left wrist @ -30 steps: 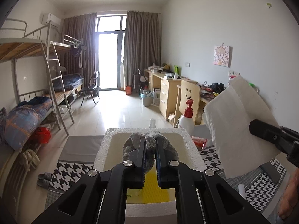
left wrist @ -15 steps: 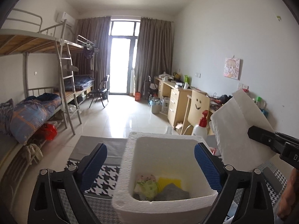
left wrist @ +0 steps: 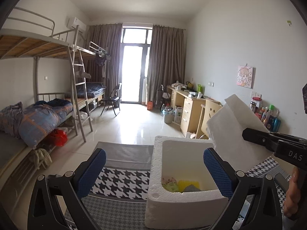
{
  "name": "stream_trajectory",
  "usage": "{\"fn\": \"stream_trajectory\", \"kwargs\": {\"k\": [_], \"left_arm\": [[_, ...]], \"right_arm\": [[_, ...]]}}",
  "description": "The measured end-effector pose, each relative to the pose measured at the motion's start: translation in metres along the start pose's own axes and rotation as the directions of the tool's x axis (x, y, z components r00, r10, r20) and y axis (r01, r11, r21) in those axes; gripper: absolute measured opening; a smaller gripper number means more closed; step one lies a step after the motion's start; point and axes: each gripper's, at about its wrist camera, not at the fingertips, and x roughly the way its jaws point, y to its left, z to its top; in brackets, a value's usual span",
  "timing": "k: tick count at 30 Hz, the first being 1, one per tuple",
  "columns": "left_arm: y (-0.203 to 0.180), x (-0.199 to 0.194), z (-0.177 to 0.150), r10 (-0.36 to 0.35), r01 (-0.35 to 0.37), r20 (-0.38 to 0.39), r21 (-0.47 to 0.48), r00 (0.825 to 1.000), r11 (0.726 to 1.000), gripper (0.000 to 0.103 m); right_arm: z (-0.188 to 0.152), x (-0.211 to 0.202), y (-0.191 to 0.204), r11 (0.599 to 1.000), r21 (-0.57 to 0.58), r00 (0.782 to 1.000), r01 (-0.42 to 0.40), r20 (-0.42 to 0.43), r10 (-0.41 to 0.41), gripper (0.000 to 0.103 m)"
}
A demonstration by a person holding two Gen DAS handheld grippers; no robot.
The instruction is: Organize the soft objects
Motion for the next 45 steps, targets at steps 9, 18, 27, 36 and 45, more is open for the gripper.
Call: {"fn": "stream_trajectory", "kwargs": {"k": [9,18,27,36,45], "left_arm": [[0.003,-0.006,-0.007,-0.004,0.004,0.002,0.006,1.000,1.000,0.102],[0.012,-0.011,-0.009,0.012,-0.012,0.007,-0.017,1.000,1.000,0.102],[0.017,-0.016,-0.012,0.021,-0.021,0.007,-0.033,1.000,0.999,0.102],[0.017,-0.023,-0.011,-0.001,0.002,0.018,-0.040,1.000,0.999,0.102],[0.009,-0.027,-0.014,-0.033,0.033,0.010,-0.014,0.999,0.999,0.102]], "right_arm": [[-0.003,0.017,0.006,1.000,-0.015,0.999,-0.005,-0.043,0.004,0.008],[-0.005,0.034,0.012,0.999,-0.042,0.994,-0.012,-0.108,0.007,0.008],[-0.017,0.055,0.021,0.996,-0.085,0.983,-0.003,-0.184,-0.012,0.024],[-0.022,0.051,0.023,0.997,-0.080,0.987,-0.018,-0.163,0.005,0.073],[-0.019,0.031,0.013,0.999,-0.045,0.993,-0.013,-0.119,0.008,0.073]]}}
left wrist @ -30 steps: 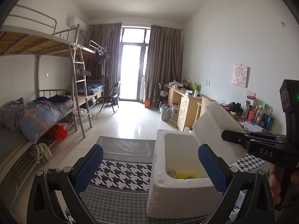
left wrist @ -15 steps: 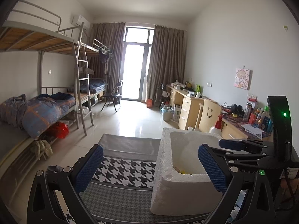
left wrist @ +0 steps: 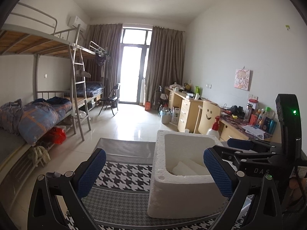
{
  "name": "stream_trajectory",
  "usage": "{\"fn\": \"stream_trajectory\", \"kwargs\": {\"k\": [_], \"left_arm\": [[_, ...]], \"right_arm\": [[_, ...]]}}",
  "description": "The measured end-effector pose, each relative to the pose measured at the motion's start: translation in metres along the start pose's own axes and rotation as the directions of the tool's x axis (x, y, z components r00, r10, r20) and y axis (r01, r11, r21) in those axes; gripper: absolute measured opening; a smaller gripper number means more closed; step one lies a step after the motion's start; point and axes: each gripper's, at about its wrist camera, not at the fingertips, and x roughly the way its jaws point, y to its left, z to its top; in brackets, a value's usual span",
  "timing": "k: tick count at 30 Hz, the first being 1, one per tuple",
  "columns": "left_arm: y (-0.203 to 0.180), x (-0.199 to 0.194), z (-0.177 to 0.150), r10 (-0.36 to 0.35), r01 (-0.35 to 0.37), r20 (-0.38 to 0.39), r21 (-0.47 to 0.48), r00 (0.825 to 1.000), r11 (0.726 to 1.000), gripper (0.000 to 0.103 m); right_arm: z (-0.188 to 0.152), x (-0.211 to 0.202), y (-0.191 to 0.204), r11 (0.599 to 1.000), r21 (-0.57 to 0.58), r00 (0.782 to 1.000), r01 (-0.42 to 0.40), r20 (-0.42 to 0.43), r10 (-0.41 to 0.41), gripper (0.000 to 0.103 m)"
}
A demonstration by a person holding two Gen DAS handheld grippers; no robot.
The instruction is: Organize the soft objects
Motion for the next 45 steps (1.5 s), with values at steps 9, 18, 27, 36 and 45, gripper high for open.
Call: {"fn": "stream_trajectory", "kwargs": {"k": [9,18,27,36,45], "left_arm": [[-0.019,-0.015,0.004,-0.029,0.028,0.019,0.037,0.999,0.999,0.102],[-0.032,-0.028,0.005,-0.038,0.035,0.035,0.058,0.999,0.998,0.102],[-0.047,-0.047,0.001,-0.058,0.054,0.055,0.069,0.997,0.996,0.102],[-0.060,-0.054,-0.003,-0.081,0.076,0.056,0.085,0.995,0.993,0.102],[-0.072,-0.059,-0.007,-0.116,0.111,0.044,0.097,0.992,0.989,0.102]], "right_arm": [[-0.003,-0.030,-0.007,1.000,0.026,0.998,0.000,0.060,-0.002,0.073],[-0.006,-0.058,-0.007,0.999,0.033,0.993,0.015,0.118,-0.019,0.083],[-0.014,-0.082,-0.008,0.999,0.038,0.985,0.009,0.171,-0.015,0.092],[-0.024,-0.103,-0.009,0.998,0.042,0.977,0.047,0.206,-0.055,0.096],[-0.037,-0.118,-0.013,0.995,0.047,0.969,0.091,0.226,-0.100,0.097]]}}
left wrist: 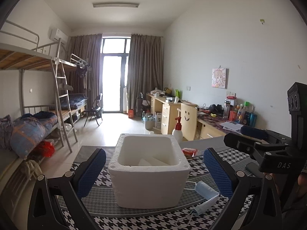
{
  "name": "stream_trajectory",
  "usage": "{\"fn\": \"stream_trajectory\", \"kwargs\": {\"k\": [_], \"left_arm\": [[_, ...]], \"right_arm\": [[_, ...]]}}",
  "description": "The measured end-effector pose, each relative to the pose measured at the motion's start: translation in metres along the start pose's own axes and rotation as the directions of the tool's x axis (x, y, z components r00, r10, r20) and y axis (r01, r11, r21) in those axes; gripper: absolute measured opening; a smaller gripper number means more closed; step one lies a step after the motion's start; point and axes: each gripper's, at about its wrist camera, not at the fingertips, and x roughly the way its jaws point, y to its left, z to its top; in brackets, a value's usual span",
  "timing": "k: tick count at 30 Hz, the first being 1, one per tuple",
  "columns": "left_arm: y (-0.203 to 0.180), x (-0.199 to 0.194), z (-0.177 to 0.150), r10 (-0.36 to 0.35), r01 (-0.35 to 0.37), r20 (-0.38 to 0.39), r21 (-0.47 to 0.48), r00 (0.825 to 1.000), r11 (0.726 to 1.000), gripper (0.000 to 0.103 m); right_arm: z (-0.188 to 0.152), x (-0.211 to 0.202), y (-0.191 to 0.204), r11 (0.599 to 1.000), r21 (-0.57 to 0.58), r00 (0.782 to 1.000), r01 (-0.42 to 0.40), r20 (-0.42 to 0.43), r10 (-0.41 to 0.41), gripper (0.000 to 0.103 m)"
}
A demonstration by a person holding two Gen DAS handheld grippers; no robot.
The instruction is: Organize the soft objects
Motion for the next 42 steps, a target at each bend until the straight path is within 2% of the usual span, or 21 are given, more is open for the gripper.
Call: {"fn": "stream_trajectory", "kwargs": {"k": [5,20,42], "left_arm": [[-0.004,-0.003,-0.002,-0.019,0.019,-0.003,-0.003,1.000,1.000,0.102],[-0.020,0.001,-0.017,-0.071,0.071,-0.005,-0.010,0.997,0.997,0.102],[-0.043,0.025,-0.047,-0.153,0.151,-0.069,-0.025,0.986,0.988,0.102]], "right_arm": [[-0.004,-0.007,-0.006,1.000,0.018,1.000,0.006,0.014,-0.006,0.097],[-0.027,-0.031,-0.026,0.993,0.031,0.993,0.115,0.024,-0.116,0.097],[-0.057,-0.034,-0.052,0.976,0.081,0.979,0.204,-0.039,-0.202,0.097]]}}
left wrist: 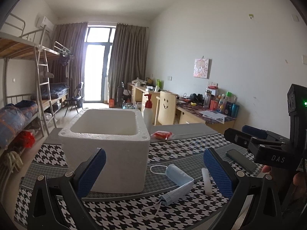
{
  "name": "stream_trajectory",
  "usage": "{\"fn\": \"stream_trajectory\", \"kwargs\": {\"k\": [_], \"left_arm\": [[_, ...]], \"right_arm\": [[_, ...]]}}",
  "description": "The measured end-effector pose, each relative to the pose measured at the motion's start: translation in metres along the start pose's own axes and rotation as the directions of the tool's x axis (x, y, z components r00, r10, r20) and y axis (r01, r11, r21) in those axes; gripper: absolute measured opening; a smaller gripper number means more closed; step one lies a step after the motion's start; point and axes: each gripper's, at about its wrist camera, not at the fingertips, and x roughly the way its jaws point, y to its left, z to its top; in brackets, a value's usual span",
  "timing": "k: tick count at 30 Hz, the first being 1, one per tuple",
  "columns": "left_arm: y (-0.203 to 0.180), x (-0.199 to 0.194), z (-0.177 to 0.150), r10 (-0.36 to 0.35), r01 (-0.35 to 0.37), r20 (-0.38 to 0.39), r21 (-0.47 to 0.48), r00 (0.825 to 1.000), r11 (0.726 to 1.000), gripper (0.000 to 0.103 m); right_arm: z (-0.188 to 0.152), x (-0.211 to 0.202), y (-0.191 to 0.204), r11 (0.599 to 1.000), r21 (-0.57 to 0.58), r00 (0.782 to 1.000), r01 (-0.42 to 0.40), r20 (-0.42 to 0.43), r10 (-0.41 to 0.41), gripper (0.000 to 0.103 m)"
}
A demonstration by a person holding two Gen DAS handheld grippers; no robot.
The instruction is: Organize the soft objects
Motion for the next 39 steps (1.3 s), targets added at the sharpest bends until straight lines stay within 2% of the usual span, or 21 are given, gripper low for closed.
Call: {"fn": "stream_trajectory", "kwargs": {"k": [19,29,39], "left_arm": [[-0.019,0.035,-0.026,-0.051,0.054,-0.105,0.028,0.993,0.998,0.102],[-0.030,0.057,-0.038,-0.104,0.109,-0.194,0.014,0.976,0.994,0.102],[-0.038,0.077,-0.051,-0.116,0.127,-0.264,0.024,0.958,0.992,0.102]], "right_arm": [[-0.024,0.011,-0.023,0.996,0.044,0.995,0.077,-0.062,-0.075,0.097],[-0.040,0.021,-0.038,0.991,0.077,0.988,0.109,-0.119,-0.099,0.097],[-0.055,0.028,-0.046,0.987,0.080,0.976,0.140,-0.182,-0.123,0.097]]}}
